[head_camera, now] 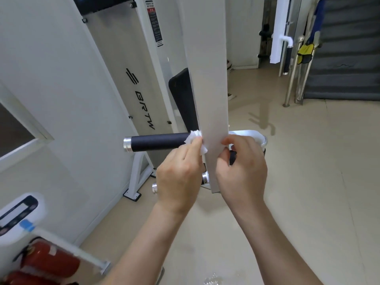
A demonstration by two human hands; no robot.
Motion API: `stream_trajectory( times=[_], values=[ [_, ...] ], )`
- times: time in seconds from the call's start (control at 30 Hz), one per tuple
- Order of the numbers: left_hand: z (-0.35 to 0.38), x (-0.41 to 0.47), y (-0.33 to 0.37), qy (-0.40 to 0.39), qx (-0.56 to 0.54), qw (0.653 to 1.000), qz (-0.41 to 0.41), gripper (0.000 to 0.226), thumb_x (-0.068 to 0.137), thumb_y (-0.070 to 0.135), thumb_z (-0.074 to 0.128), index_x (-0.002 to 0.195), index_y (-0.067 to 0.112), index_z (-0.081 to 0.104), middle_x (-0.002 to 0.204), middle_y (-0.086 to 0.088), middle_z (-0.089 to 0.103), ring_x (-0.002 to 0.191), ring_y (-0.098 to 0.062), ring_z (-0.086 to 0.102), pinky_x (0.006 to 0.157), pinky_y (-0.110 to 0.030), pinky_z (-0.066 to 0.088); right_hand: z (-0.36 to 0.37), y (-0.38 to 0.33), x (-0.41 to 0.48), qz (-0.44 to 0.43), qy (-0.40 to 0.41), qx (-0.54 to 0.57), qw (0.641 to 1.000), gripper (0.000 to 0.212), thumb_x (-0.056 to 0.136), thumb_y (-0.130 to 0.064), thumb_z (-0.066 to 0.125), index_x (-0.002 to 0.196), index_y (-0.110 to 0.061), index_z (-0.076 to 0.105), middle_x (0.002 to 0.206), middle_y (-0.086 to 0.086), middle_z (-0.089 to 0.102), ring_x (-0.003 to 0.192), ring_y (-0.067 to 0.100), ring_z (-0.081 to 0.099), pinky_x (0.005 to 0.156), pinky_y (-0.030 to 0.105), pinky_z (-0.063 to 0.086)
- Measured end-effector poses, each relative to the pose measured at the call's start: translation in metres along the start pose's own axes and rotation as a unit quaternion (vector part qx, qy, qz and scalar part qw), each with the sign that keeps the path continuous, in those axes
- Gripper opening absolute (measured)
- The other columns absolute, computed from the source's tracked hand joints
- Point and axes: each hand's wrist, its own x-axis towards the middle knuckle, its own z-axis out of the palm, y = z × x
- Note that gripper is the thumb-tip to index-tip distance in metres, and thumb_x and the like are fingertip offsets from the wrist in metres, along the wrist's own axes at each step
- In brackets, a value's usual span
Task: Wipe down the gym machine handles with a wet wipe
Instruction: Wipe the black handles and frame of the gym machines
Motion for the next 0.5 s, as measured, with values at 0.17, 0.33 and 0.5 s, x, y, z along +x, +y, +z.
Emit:
stream_trajectory(
  times=[0.17, 0.33, 0.5],
  values=[
    [-0.006, -0.006, 0.022, -0.044, -0.167, 0.953, -0.250, 0.012, 0.085, 0.007, 0.064, 0.087, 0.018, 0.066, 0.067, 0.007, 0.065, 0.059, -0.012, 0.056, 0.055, -0.019, 0.041, -0.008, 0.004, 0.000, -0.016, -0.036, -0.003, 0.999, 0.021, 0.073, 0.003, 0.055, 0.086, -0.011, 0.063, 0.079, 0.000, 0.063, 0.077, 0.023, 0.055, 0.065, 0.024, 0.035],
    [-0.015, 0.008, 0.042, 0.020, -0.414, 0.717, -0.560, 0.005, 0.086, 0.008, 0.066, 0.083, 0.012, 0.065, 0.063, 0.010, 0.069, 0.059, -0.001, 0.063, 0.054, -0.013, 0.048, -0.012, 0.007, 0.001, -0.031, -0.065, -0.003, 0.997, 0.023, 0.071, 0.006, 0.057, 0.086, -0.011, 0.063, 0.078, -0.002, 0.063, 0.077, 0.020, 0.052, 0.064, 0.020, 0.031],
    [-0.024, 0.011, 0.047, 0.024, -0.375, 0.815, -0.440, 0.011, 0.085, 0.004, 0.066, 0.085, 0.015, 0.069, 0.076, 0.009, 0.071, 0.073, -0.005, 0.067, 0.069, -0.018, 0.053, -0.018, 0.003, 0.001, -0.019, -0.090, -0.003, 0.996, 0.026, 0.072, 0.004, 0.058, 0.091, -0.014, 0.064, 0.079, -0.005, 0.062, 0.080, 0.013, 0.047, 0.063, 0.023, 0.037]
  ],
)
